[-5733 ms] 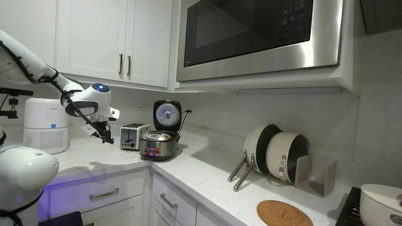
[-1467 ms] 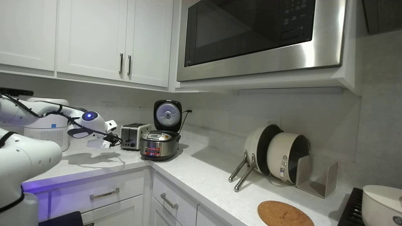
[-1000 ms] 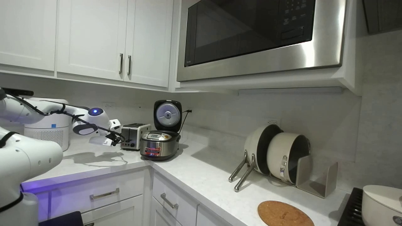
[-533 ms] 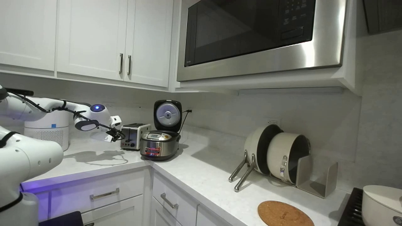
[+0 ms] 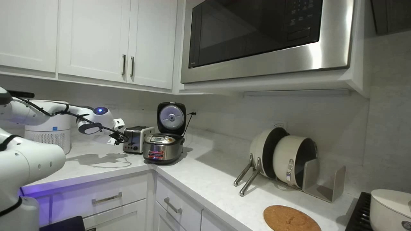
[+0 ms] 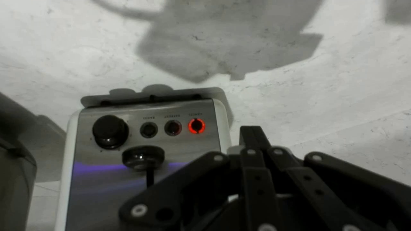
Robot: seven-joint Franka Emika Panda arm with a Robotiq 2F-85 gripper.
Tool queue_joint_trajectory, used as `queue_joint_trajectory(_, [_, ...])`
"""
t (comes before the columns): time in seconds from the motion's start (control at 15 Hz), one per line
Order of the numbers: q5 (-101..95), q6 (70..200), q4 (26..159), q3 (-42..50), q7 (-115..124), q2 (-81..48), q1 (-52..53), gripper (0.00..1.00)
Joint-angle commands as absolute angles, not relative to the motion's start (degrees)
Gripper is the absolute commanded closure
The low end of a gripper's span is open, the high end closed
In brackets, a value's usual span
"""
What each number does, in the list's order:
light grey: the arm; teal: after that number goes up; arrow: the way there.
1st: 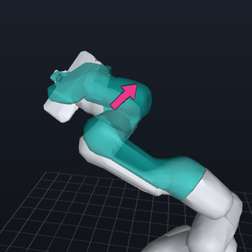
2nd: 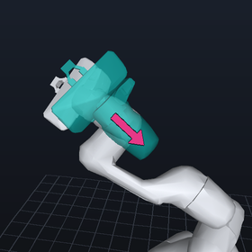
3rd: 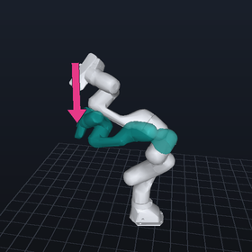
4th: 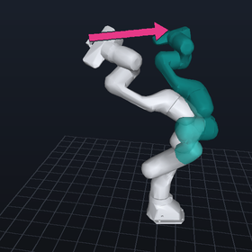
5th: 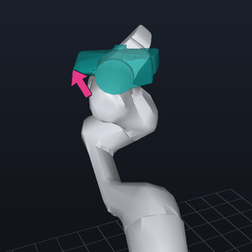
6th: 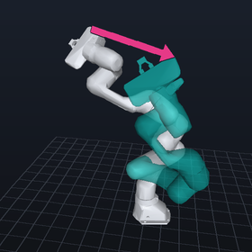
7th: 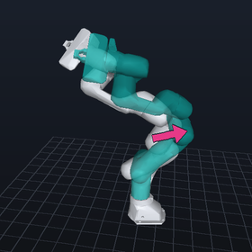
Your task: Turn the switch up on the toaster
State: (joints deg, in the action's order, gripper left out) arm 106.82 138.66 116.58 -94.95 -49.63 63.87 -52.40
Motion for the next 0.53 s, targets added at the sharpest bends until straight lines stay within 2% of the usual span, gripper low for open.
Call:
queue_joint_trajectory(0.0, [105.8, 138.7, 112.8, -96.3, -45.9, 67.3, -55.6, 1.0])
queue_joint_trajectory(0.47, [105.9, 138.6, 109.4, -96.5, -43.5, 72.4, -59.7, 1.0])
